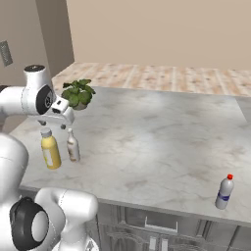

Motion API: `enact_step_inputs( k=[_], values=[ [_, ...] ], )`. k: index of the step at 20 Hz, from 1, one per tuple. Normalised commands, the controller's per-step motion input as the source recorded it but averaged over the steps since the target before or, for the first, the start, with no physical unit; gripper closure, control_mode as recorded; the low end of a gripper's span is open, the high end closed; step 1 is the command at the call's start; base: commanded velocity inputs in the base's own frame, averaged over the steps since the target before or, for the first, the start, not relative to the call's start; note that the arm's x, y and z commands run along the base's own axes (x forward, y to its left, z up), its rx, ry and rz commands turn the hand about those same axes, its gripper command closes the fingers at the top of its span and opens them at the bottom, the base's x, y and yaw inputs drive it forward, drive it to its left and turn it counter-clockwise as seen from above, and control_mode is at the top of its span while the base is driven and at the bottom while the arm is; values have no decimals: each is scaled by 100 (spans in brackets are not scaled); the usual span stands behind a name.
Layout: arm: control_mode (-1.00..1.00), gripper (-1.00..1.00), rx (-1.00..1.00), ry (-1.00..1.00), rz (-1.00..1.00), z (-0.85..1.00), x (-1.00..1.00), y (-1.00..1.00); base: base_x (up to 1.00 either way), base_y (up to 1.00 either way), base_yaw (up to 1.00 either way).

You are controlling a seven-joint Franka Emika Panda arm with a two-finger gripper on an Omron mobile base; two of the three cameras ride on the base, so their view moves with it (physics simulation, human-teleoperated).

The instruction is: Place the drinks on the dining counter in a tight cluster.

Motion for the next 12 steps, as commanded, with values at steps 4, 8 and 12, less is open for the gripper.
enact_step_inputs(
  k=[4,8,12],
  values=[
    [-100,-100,8,22,6,-14,19,3,0,0,0],
    [-100,-100,-17,20,0,0,2,25,0,0,0],
    [-100,-100,-15,18,0,-5,6,40,0,0,0]
  ],
)
